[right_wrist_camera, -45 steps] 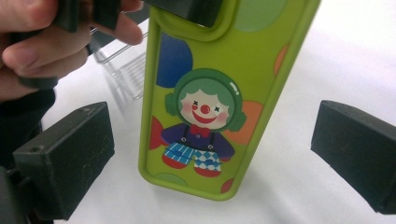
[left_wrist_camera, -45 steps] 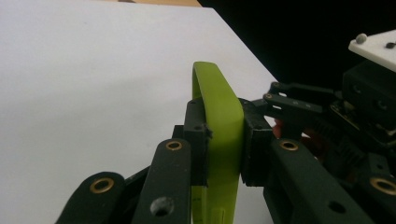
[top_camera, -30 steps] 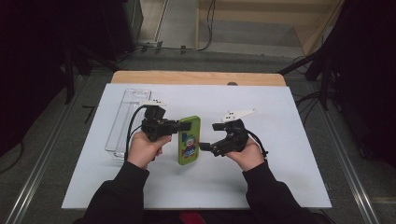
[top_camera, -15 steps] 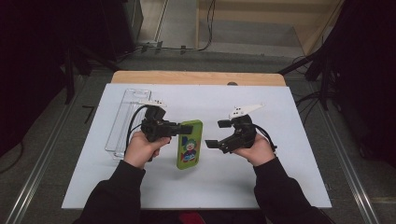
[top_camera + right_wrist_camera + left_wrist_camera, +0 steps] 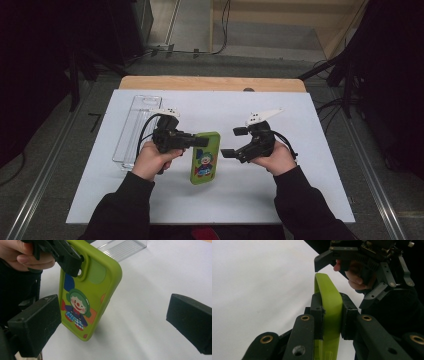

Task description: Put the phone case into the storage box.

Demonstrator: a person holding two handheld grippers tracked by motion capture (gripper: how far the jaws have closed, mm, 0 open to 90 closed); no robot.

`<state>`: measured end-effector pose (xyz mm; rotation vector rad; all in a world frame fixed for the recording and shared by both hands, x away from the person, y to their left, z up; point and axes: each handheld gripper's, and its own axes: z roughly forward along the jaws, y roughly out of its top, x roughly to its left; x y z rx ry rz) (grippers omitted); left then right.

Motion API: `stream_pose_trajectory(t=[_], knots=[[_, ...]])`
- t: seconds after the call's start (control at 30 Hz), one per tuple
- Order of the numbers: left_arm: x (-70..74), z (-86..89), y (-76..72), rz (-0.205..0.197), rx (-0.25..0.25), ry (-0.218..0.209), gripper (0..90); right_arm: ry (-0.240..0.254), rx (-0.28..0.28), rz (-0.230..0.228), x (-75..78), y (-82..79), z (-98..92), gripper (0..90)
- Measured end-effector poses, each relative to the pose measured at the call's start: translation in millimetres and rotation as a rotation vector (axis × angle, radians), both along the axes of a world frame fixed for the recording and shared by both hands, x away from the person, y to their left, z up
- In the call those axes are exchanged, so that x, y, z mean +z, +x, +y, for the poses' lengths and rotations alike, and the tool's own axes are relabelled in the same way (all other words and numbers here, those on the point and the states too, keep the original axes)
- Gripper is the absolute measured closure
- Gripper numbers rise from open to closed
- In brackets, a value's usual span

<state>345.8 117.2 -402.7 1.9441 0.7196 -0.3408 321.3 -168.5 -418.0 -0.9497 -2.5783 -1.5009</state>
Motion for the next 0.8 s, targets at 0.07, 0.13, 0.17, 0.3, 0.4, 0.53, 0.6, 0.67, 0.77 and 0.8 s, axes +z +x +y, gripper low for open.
stream_pose_trajectory(t=[0.07,0.13,0.17,0.3,0.4,0.53,0.6,0.67,0.77,0.8], knots=[[-0.3,-0.3,0.0,0.0,-0.013,-0.004,77.5,0.0,0.003,0.0,0.8,0.1,0.1,0.0],[-0.5,-0.5,-0.3,-0.005,-0.02,-0.003,77.5,0.005,0.008,0.0,1.3,0.5,-0.2,0.0],[-0.6,-0.6,-0.3,-0.006,-0.026,-0.008,77.5,0.006,0.01,0.002,1.7,0.6,-0.3,0.0],[-1.1,-1.4,-0.8,-0.014,-0.035,-0.007,77.5,0.007,0.018,-0.002,2.3,1.6,0.9,0.0],[-1.4,-2.3,-1.4,-0.015,-0.045,-0.007,77.5,0.006,0.027,-0.002,2.2,2.3,2.3,0.0],[-1.5,-3.5,-2.3,-0.017,-0.067,-0.01,77.5,0.008,0.038,-0.002,1.9,3.4,4.1,4.4],[-1.7,-4.1,-2.7,-0.019,-0.071,-0.012,77.5,0.012,0.029,-0.009,2.1,4.3,3.9,11.8],[-2.0,-4.5,-2.9,-0.021,-0.076,-0.015,77.5,0.014,0.04,-0.01,1.8,5.2,3.6,11.8],[-2.2,-5.2,-3.4,-0.024,-0.089,-0.02,77.5,0.018,0.051,-0.009,1.7,6.0,3.1,13.4],[-2.2,-5.5,-3.6,-0.026,-0.096,-0.02,77.5,0.021,0.057,-0.013,1.5,6.4,3.5,15.9]])
